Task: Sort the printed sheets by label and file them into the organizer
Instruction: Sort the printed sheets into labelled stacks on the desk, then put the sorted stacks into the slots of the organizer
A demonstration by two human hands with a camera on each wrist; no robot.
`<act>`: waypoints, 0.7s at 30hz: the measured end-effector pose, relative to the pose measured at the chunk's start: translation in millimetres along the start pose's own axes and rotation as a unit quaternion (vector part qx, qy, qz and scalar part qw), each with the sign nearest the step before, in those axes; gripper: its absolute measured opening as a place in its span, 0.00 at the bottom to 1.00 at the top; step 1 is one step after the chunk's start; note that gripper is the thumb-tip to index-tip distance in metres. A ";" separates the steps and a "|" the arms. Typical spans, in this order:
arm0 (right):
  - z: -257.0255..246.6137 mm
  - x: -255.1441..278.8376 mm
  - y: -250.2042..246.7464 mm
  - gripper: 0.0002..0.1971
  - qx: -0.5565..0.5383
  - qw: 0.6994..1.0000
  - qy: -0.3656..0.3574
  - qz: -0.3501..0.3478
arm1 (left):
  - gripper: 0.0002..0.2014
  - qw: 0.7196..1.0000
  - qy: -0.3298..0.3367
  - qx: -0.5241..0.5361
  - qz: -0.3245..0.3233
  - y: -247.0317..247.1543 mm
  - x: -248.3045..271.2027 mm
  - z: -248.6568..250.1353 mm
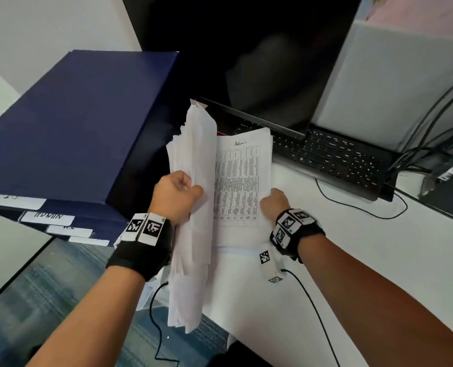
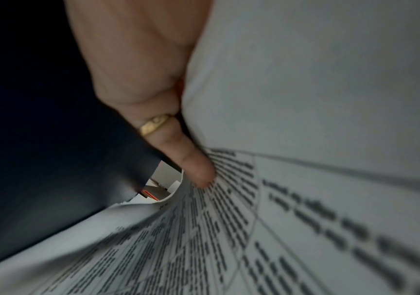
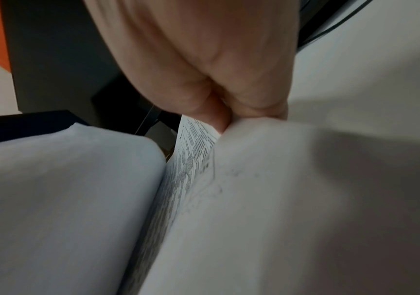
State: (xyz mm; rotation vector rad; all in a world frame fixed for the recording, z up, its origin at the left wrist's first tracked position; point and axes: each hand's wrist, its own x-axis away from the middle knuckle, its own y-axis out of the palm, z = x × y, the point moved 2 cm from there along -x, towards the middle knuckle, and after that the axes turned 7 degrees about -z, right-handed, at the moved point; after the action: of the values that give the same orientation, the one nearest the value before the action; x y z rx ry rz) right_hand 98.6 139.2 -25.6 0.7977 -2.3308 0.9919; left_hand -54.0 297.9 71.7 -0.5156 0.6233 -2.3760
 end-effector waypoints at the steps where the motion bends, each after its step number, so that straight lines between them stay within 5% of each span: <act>1: -3.6 0.7 5.6 0.23 -0.002 1.000 -0.005 -0.007 | 0.10 1.000 -0.002 0.006 -0.003 2.8 -1.1 -1.3; 5: -4.4 1.6 13.8 0.26 -0.011 0.999 -0.013 -0.031 | 0.11 0.999 0.000 -0.001 -0.035 20.7 -4.8 -4.3; 8: 4.5 -3.3 4.8 0.16 -0.043 0.998 -0.036 -0.029 | 0.12 0.998 -0.003 -0.018 -0.064 38.2 -7.8 -5.6; 15: 21.2 21.3 -18.0 0.16 -0.215 0.969 -0.022 -0.122 | 0.04 0.986 0.003 -0.086 -0.146 93.7 -1.1 -3.2; 21: 45.6 36.3 -37.3 0.16 -0.191 0.972 -0.011 -0.133 | 0.47 0.969 0.074 -0.151 -0.181 136.5 13.1 -1.8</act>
State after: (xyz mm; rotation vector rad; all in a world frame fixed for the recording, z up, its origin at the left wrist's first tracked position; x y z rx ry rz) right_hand 88.6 71.7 -13.6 0.9300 -2.2551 0.4030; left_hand -0.8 195.0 -1.6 -0.6305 1.0455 -2.6948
